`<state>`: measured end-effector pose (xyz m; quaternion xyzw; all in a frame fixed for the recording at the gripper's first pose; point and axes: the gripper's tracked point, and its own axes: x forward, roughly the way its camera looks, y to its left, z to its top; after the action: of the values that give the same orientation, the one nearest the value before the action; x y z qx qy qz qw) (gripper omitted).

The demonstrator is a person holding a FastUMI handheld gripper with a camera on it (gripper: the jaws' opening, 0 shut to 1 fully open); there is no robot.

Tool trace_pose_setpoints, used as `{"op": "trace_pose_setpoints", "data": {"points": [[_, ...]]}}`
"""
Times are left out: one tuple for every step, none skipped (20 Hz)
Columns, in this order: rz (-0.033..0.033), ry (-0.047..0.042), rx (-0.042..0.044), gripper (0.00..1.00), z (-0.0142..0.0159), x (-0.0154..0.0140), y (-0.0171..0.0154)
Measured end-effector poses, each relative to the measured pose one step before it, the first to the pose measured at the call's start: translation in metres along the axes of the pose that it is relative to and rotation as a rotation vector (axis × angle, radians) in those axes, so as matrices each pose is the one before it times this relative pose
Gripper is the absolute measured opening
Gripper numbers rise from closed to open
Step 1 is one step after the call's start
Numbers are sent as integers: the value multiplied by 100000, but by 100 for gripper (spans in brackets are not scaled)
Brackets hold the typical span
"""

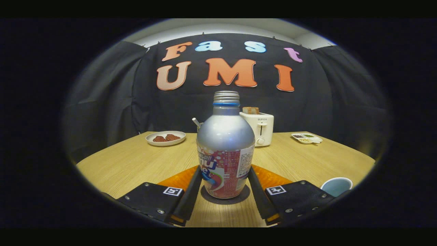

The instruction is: Take the bottle from table, then pour the juice into the cup, finally place the bottle on the coaster

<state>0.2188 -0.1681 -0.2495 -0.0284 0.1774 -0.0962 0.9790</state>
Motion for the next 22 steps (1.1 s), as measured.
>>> {"op": "trace_pose_setpoints", "data": {"points": [[67, 1196, 358, 74, -409, 147, 7], [83, 656, 598, 74, -250, 191, 85], [310, 72, 48, 74, -72, 62, 7], [-213, 846, -682, 74, -304, 63, -114], [275, 839, 75, 74, -414, 138, -110], [1055, -83, 1286, 74, -70, 103, 124], [388, -280, 983, 74, -40, 125, -8], [849, -359, 572, 74, 72, 121, 47], [-491, -618, -280, 74, 187, 130, -66], [-695, 769, -64, 74, -71, 38, -187], [-446, 706, -96, 74, -278, -37, -41], [-60, -13, 252, 75, 59, 6, 100], [-166, 166, -3, 76, 182, -36, 97], [-755, 626, 106, 78, -89, 25, -95], [-959, 1852, 201, 79, -485, -4, -317], [-748, 1200, 440, 82, -271, -17, -335], [210, 297, 224, 84, -39, -711, -102], [-1134, 31, 230, 90, 106, -489, -277], [-788, -431, 149, 92, 195, -494, -187], [-555, -1550, 311, 95, 503, -626, -121], [-398, -2132, 562, 96, 920, -750, -304], [-271, -1904, 1114, 97, 701, -831, -162]]}}
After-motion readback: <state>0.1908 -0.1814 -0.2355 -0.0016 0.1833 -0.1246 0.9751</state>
